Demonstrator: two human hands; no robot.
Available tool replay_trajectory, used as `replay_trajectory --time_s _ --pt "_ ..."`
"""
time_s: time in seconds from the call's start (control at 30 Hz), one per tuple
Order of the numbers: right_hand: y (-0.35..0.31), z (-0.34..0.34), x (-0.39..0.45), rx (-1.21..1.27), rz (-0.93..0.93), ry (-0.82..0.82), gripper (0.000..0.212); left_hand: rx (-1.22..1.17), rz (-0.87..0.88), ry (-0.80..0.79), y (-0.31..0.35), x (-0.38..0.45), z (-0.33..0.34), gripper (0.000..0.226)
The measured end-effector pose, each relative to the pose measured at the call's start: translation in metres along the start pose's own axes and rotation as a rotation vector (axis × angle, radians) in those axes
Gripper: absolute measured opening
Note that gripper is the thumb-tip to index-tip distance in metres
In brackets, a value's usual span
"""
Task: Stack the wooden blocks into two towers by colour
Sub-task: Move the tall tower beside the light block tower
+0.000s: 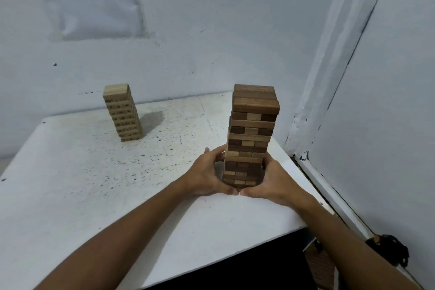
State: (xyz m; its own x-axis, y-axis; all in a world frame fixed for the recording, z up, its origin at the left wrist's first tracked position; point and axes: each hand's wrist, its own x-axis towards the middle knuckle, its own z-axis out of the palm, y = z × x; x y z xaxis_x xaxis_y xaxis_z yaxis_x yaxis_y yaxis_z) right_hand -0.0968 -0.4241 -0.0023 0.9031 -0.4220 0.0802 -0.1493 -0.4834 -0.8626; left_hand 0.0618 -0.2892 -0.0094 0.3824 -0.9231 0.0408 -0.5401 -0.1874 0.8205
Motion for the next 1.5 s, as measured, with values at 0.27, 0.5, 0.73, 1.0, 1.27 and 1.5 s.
replay_trajectory --time_s 0.27,0.5,0.73,1.0,1.27,1.5 --pt "-0.019 0.028 0.030 -0.004 -0.034 -0.082 0.079 -0.004 -0.064 0.082 -0.016 -0.017 -0.032 0.077" --pt "-0.031 0.049 0.051 0.026 -0.060 -0.144 0.078 -0.004 -0.113 0.134 -0.028 -0.031 -0.054 0.073" --pt "-0.040 0.067 0.071 0.043 -0.083 -0.207 0.080 -0.007 -0.166 0.200 -0.039 -0.039 -0.073 0.075" --pt "-0.047 0.086 0.094 0.034 -0.099 -0.266 0.088 0.006 -0.196 0.255 -0.057 -0.044 -0.090 0.076" --pt "-0.049 0.091 0.114 0.054 -0.121 -0.272 0.085 -0.042 -0.206 0.270 -0.060 -0.040 -0.104 0.072" --pt "-0.048 0.093 0.132 0.042 -0.124 -0.266 0.085 -0.050 -0.200 0.276 -0.069 -0.029 -0.114 0.075"
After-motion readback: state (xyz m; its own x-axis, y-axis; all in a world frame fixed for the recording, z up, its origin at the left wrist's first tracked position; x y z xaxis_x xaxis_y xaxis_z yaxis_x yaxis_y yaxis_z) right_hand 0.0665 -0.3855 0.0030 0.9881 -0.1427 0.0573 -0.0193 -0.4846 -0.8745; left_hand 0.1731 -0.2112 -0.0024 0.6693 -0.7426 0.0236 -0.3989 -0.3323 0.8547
